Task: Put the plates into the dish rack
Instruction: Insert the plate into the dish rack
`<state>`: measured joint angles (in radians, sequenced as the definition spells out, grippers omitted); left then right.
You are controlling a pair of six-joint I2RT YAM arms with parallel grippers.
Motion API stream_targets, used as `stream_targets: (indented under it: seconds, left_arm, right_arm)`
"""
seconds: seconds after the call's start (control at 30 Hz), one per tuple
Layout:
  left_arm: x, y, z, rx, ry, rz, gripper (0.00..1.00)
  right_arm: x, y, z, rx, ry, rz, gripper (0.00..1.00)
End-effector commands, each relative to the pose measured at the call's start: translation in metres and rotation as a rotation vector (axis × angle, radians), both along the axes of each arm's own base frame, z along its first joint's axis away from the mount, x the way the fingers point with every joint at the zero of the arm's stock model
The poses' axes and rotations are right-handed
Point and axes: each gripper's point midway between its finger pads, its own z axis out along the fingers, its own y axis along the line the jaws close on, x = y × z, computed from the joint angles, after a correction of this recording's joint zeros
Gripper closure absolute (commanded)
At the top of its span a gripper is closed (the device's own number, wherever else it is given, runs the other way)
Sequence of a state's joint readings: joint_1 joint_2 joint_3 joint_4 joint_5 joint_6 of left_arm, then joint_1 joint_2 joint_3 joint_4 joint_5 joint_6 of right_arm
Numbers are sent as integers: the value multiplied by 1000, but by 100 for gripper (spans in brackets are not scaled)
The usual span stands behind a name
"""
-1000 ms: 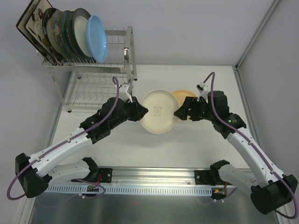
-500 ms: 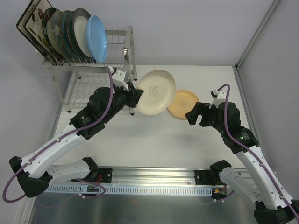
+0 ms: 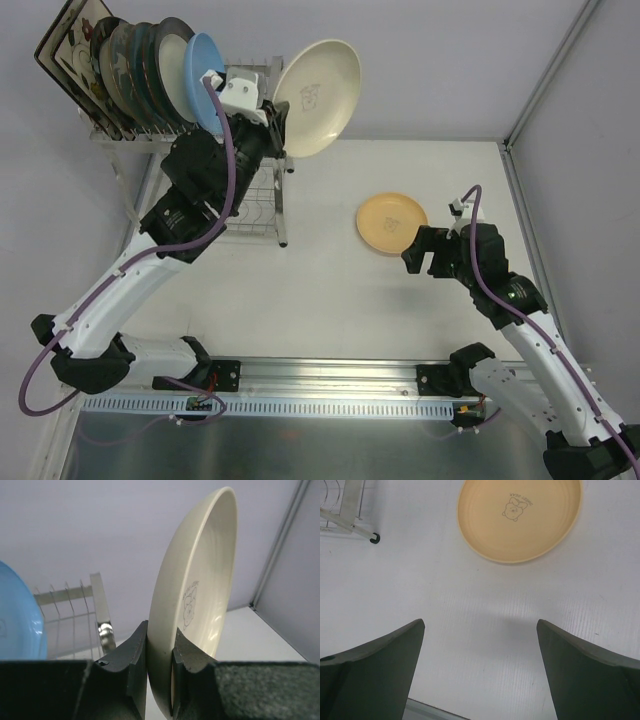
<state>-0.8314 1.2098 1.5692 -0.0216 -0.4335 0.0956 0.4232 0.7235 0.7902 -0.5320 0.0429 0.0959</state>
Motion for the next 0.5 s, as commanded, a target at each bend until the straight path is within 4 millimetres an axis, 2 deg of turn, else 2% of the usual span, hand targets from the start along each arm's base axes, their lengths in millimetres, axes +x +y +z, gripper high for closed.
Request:
stream_targets:
  seconds: [0.0, 0.13, 0.2, 0.47]
  left_arm:
    - [3, 39, 69, -23, -164, 184, 91]
    - [18, 57, 87, 13, -209, 286, 91]
    - [25, 74, 94, 10, -224, 338, 91]
    - [55, 121, 84, 48, -203, 507, 91]
  right_arm:
    - [3, -2, 5, -6, -18, -12, 0]
    - [3, -2, 4, -16, -14, -11, 0]
    - [4, -3, 3, -21, -10, -15, 0]
    - [5, -3, 1, -29, -6, -15, 0]
